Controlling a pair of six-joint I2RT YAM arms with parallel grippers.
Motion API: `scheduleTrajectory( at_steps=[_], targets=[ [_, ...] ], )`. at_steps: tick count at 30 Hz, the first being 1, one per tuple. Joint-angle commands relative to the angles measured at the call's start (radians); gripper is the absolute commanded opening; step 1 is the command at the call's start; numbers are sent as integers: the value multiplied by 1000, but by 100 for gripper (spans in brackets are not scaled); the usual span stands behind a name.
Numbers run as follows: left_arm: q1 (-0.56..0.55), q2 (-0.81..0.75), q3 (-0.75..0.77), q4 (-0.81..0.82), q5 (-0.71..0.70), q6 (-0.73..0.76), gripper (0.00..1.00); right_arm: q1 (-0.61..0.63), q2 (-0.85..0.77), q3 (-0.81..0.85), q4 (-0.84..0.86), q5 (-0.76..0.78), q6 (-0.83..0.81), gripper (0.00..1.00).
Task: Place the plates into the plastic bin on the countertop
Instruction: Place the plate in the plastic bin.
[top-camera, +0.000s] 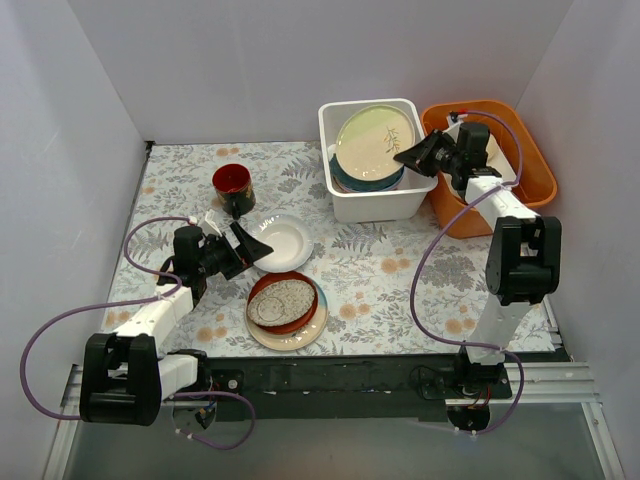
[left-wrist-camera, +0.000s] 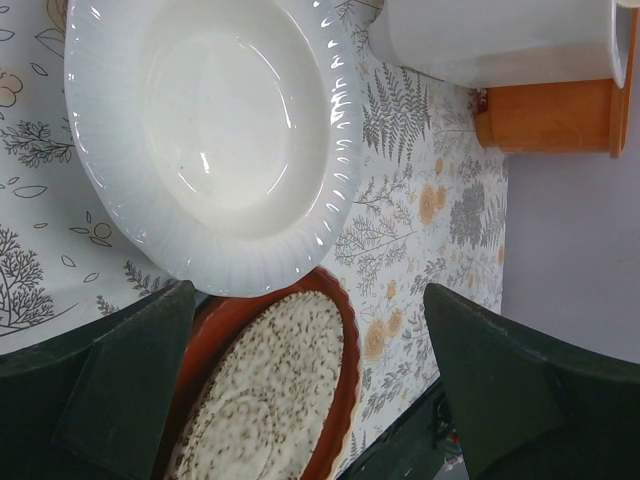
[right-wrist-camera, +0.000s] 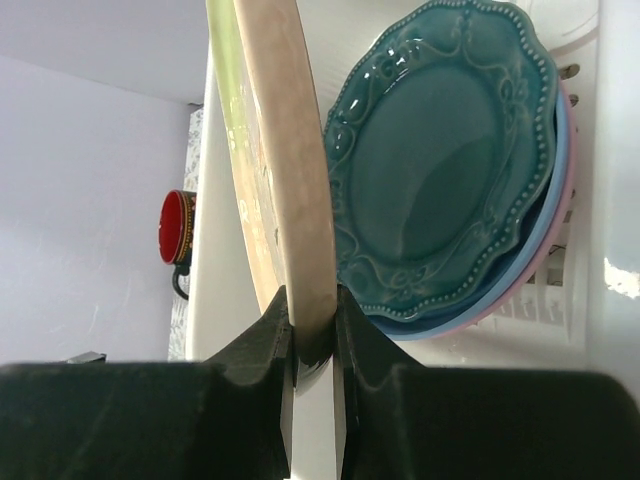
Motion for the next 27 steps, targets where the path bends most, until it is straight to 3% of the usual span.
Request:
scheduleTrajectory(
  at_steps=[1, 27],
  targets=[
    [-3, 1, -16, 27, 18, 13, 98, 1, -25, 116, 73, 5, -37, 1],
    [-1, 10, -21, 32, 24, 13, 98, 51, 169, 339, -172, 37, -171, 2]
  ],
)
